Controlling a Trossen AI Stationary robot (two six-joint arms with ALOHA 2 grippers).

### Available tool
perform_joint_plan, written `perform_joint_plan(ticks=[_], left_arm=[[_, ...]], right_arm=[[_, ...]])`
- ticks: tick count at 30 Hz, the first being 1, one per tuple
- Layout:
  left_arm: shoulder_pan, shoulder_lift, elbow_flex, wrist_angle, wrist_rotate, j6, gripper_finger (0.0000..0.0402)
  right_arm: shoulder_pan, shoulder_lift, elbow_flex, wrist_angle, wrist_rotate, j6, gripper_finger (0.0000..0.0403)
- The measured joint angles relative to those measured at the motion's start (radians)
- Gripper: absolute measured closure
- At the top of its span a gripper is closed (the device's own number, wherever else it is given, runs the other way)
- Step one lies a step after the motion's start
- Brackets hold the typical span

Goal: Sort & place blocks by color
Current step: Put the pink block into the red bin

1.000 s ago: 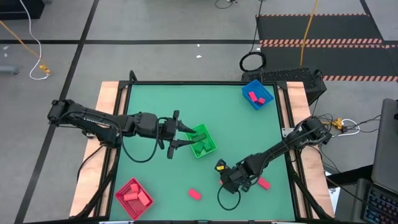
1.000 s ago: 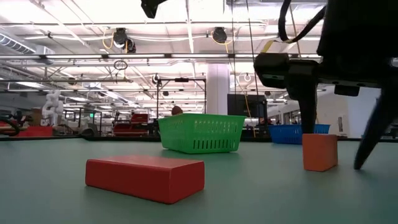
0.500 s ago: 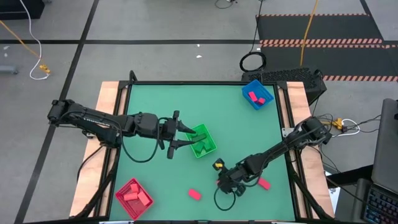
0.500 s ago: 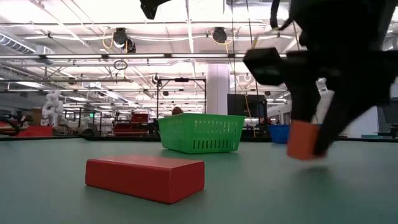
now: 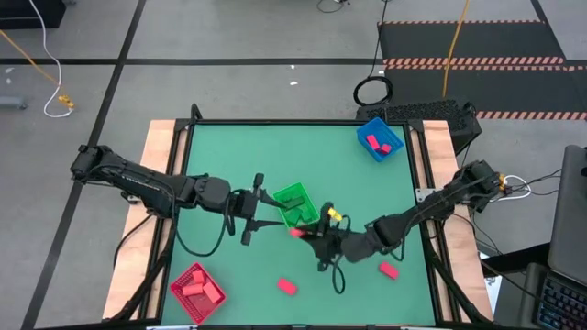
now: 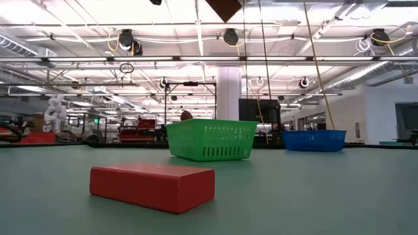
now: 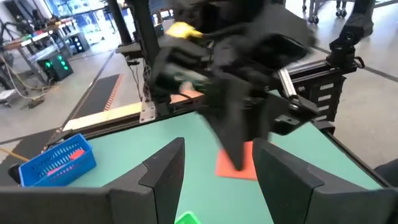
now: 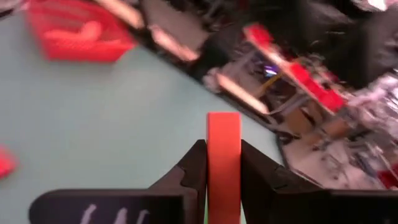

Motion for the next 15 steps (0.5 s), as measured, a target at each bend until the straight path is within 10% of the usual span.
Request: perform_joint_plan(ticks=[15], left_arm=[[-0.116, 0.078, 0.001, -0.004, -0.29, 0.177, 0.0211]], right_arm=[[-0.093, -0.018, 0.0, 0.025, -0.096, 0.247, 0.0349]])
